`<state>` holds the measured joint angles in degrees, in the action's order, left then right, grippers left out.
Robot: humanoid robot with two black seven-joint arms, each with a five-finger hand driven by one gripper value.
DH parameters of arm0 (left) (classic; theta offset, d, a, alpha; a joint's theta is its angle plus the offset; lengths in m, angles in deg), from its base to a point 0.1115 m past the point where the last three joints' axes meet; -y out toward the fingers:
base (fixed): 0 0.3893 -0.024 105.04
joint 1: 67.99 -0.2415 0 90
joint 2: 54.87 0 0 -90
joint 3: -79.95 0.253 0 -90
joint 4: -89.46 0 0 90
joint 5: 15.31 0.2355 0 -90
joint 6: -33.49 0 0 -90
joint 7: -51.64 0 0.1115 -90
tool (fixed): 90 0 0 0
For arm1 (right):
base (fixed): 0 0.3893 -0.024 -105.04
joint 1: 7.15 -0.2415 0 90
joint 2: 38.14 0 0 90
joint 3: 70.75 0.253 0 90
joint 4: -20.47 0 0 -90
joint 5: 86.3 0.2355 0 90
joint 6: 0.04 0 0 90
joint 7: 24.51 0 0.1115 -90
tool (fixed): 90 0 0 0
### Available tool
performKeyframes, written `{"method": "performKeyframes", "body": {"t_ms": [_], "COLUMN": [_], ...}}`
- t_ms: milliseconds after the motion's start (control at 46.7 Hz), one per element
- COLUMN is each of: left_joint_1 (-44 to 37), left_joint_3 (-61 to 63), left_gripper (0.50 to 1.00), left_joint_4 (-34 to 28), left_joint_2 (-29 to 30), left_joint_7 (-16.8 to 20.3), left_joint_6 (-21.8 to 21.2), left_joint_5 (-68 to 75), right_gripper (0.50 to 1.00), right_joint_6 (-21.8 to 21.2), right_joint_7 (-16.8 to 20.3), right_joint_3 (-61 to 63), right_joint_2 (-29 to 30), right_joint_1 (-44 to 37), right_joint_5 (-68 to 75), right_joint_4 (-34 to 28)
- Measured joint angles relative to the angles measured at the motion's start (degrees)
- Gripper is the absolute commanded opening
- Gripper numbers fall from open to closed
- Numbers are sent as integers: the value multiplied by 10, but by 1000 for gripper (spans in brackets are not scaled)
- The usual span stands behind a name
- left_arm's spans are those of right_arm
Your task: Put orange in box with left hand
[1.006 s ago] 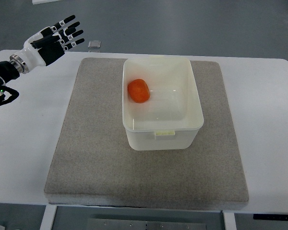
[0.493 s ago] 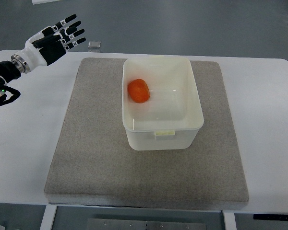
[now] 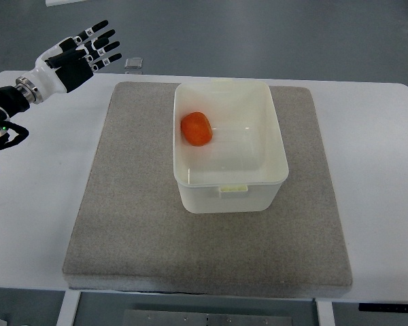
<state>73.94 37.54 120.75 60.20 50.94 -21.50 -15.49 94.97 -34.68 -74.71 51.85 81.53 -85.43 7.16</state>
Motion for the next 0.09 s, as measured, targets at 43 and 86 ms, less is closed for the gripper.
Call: {"method": "performKeyframes", "body": {"t_ms": [43,86], "left_joint_1": [0,0], "left_joint_3": [0,0], "left_gripper": [994,994], "left_joint_4": [0,0], "left_joint_2": [0,1], "left_joint_7": [0,0], "left_joint_6": [0,0], "left_joint_5": [0,0], "right_gripper": [932,932], "right_joint_6": [0,1], "right_joint_7": [0,-1], "right_joint_3": [0,0], "right_joint_2": [0,0], "right_joint_1": [0,0], "right_joint_5": [0,0], "right_joint_4": [0,0]}}
